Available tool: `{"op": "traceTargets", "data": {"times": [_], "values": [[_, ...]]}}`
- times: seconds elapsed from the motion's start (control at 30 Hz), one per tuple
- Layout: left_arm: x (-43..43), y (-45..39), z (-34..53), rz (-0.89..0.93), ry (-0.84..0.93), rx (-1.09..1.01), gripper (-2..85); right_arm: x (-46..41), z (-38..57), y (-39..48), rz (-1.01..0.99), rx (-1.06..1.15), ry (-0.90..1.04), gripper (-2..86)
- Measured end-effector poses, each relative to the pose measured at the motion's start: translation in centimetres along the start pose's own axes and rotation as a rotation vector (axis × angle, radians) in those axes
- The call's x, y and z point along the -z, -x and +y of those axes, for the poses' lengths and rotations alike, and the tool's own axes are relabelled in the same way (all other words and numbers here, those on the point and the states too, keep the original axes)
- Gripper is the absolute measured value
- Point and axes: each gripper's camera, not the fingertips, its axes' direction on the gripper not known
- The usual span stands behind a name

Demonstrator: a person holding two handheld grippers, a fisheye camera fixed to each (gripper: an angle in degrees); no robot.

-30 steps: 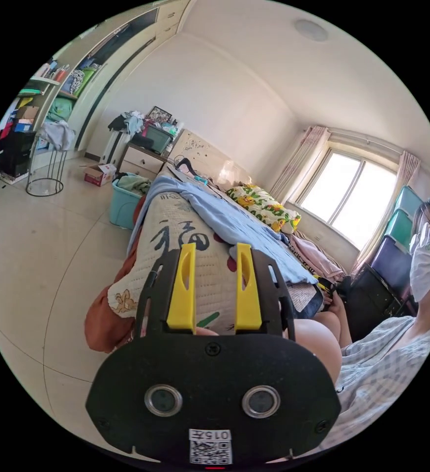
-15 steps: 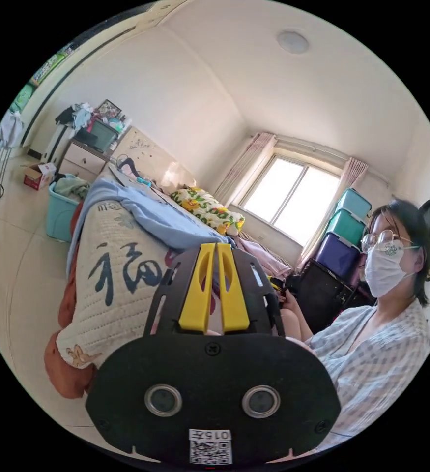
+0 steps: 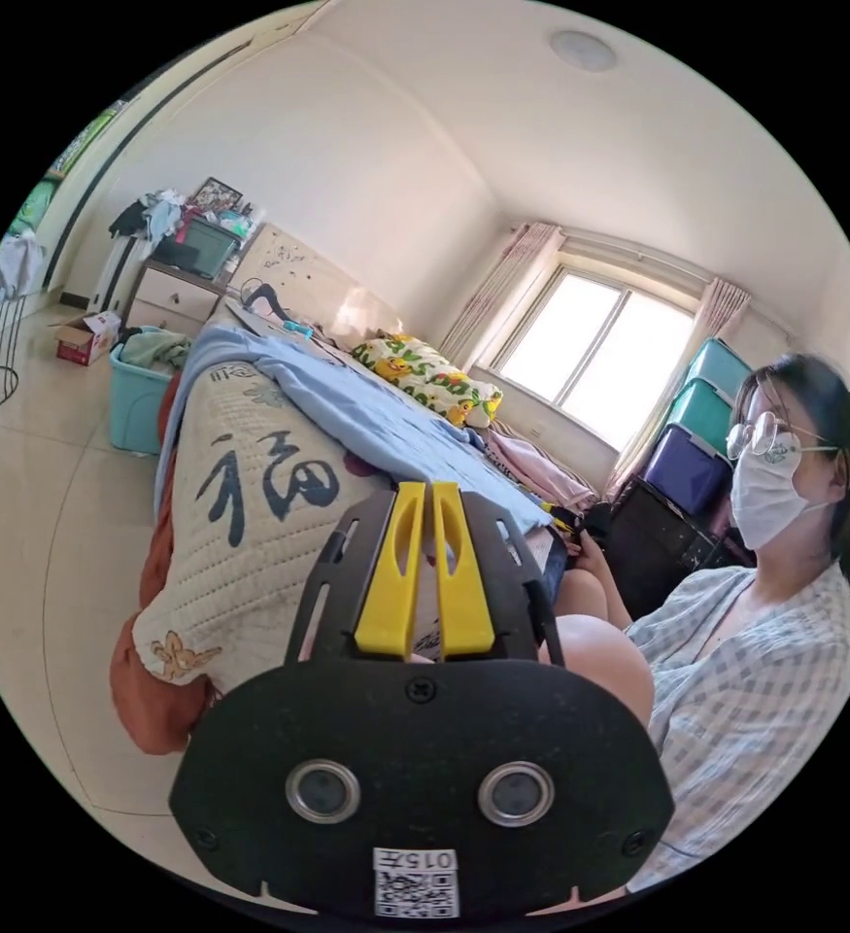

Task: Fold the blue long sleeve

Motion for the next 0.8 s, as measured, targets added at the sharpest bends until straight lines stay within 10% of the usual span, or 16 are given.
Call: {"op": "traceTargets", "data": {"times": [0.8], "values": [[2.9, -2.6, -5.5, -0.240, 0.095, -0.040, 0.1, -1.1, -2.2, 6.1, 0.217, 0.060, 0.106, 3.0]]}}
